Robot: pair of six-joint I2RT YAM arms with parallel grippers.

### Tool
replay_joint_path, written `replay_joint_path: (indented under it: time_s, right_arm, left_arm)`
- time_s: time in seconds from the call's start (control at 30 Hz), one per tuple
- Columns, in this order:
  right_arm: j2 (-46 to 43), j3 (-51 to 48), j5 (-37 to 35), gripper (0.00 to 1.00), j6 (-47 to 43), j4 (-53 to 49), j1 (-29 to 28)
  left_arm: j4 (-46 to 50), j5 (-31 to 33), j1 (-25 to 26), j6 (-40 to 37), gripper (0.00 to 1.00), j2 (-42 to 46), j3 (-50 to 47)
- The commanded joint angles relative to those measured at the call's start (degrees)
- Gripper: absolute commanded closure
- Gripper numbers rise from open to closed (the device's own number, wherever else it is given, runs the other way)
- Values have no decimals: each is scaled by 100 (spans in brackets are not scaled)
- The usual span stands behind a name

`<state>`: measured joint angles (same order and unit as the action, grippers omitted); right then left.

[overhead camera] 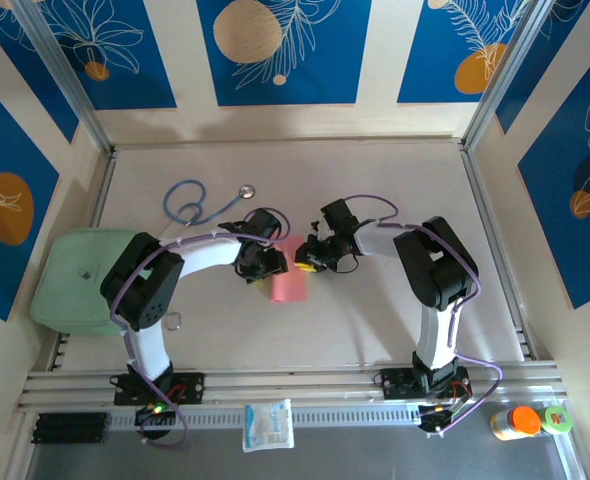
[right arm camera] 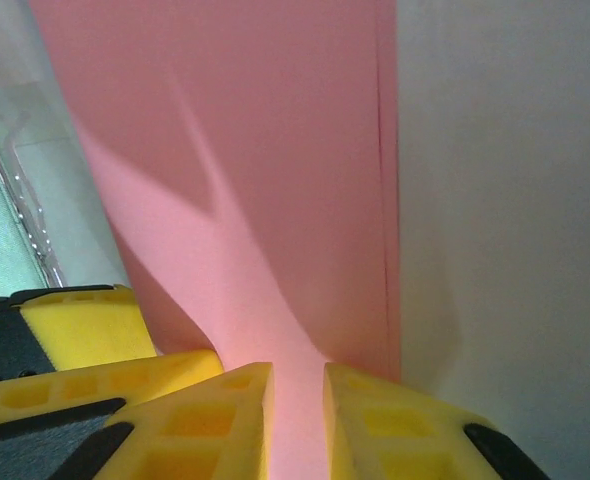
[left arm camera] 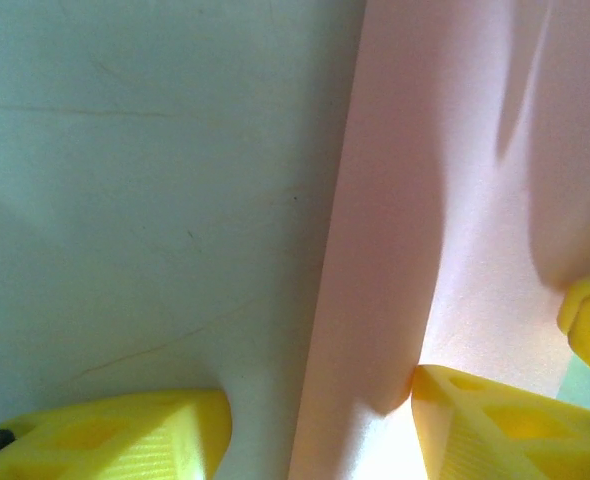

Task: Fold a paper plane with a square sheet of paper (pick it up from the middle)
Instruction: Hold the square sheet of paper at the center of the table.

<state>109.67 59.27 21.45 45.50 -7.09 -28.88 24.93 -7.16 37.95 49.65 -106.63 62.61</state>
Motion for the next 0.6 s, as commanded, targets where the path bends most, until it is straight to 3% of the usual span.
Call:
replay_joint_path:
  time_s: [0.0, 0.37, 0.57]
  right_arm:
    - [96, 109, 81, 79, -159, -211, -43]
    - [489, 70, -528, 83, -582, -888, -12]
    - [637, 185, -887, 85, -849, -1287, 23]
  left_arm:
    - [-423, -273, 234, -17, 40, -1024, -399]
    - [-304, -203, 235, -45, 40, -746, -353]
    - [168, 293, 179, -281, 39, 194, 7]
